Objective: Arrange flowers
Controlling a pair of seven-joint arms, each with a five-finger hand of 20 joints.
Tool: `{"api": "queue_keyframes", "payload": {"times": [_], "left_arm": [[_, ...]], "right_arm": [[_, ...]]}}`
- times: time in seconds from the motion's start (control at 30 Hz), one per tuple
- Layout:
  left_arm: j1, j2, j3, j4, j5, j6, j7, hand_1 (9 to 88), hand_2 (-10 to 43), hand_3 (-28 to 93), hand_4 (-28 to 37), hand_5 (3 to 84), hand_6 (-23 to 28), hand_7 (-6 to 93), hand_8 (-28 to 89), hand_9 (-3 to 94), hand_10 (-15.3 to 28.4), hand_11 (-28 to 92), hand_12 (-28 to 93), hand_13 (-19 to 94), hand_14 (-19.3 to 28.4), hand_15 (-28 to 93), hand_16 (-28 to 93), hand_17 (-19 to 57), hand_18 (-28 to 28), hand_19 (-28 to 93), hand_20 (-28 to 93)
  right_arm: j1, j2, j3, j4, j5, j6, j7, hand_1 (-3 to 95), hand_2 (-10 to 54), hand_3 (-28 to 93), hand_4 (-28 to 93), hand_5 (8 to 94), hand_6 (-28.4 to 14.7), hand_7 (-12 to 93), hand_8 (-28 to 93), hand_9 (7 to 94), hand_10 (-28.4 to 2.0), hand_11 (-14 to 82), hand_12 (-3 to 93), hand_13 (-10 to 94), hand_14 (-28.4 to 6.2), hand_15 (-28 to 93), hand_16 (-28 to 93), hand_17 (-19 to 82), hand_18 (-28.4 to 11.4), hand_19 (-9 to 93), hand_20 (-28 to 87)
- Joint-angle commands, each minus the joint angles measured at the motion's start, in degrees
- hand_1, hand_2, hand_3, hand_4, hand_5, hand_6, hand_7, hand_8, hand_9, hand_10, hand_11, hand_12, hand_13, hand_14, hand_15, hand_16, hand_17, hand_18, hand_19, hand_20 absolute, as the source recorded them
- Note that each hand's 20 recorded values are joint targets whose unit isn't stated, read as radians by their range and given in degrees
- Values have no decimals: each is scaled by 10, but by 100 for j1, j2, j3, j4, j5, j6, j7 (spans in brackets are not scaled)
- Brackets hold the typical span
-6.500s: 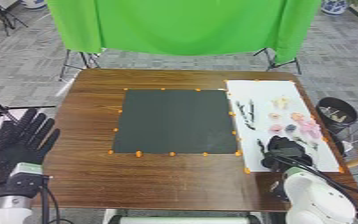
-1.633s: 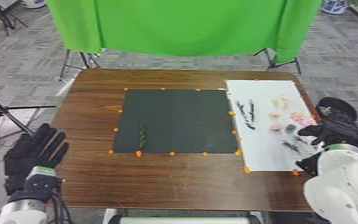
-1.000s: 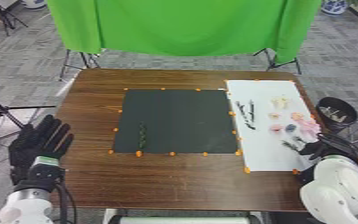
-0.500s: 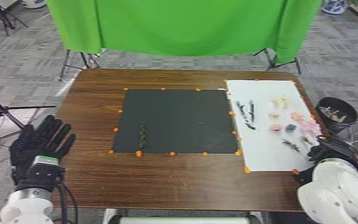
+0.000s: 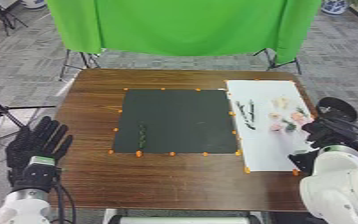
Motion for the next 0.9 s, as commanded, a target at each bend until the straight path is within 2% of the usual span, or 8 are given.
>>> {"api": "queue_keyframes", "payload": {"times": [0.03,0.1,0.17,0.3,0.4,0.47,0.57,0.9], "left_arm": [[-5,-101,22,39,-17,98,-213,279,154,743,-283,461,101,196,-111,389,158,242,96,273,165,427,-102,-62,148,420,67],[-132,-127,157,94,-75,10,-302,280,155,743,-283,461,101,196,-111,389,158,242,96,273,166,429,-102,-61,146,420,67],[-127,-92,198,87,0,74,-399,280,156,742,-283,461,102,196,-111,389,159,242,96,273,166,430,-102,-61,146,419,67],[-131,75,158,100,-2,109,-405,280,158,741,-283,460,101,197,-111,389,158,242,95,272,166,431,-103,-61,146,421,67],[-208,133,160,101,98,142,-414,279,159,740,-283,459,101,197,-112,389,158,243,96,273,166,433,-104,-61,146,421,66],[-159,102,108,64,113,195,-532,280,159,739,-283,459,101,197,-111,388,159,243,96,273,167,434,-105,-62,146,421,66],[-140,118,86,25,-27,241,-590,279,160,739,-283,458,102,196,-111,385,159,242,95,269,167,433,-105,-62,147,422,66],[-191,207,121,35,8,265,-702,277,158,738,-283,456,103,192,-110,381,160,241,96,266,168,434,-106,-64,147,424,64]], "right_arm": [[1240,-295,-1330,303,469,1058,-888,534,52,662,-283,663,-25,441,133,779,-143,348,253,726,-119,570,246,387,-232,885,261],[1679,-437,-1892,488,273,1154,-819,530,50,668,-283,666,-26,440,132,780,-143,350,253,727,-120,573,248,388,-231,887,264],[2088,-648,-2455,713,132,1210,-739,527,46,676,-283,672,-28,436,129,786,-143,351,253,730,-120,574,248,390,-232,890,266],[2712,-1168,-3246,1044,845,1105,-532,510,30,716,-283,693,-31,423,133,799,-141,354,252,748,-121,576,249,405,-238,903,271],[3040,-1450,-3780,1362,481,862,-274,507,19,732,-282,703,-34,415,136,806,-146,353,251,758,-124,574,249,416,-246,912,270],[3136,-1612,-3923,1434,643,494,-95,502,7,747,-275,712,-36,412,146,812,-150,351,250,764,-127,575,249,420,-253,918,266],[3188,-1816,-4138,1554,409,197,-49,498,-2,754,-263,718,-37,410,162,818,-155,349,249,768,-133,575,249,423,-261,925,259],[3249,-2302,-4598,2054,-317,-86,-105,486,-36,748,-239,725,-36,428,176,829,-160,354,254,779,-141,584,252,434,-272,932,283]]}}
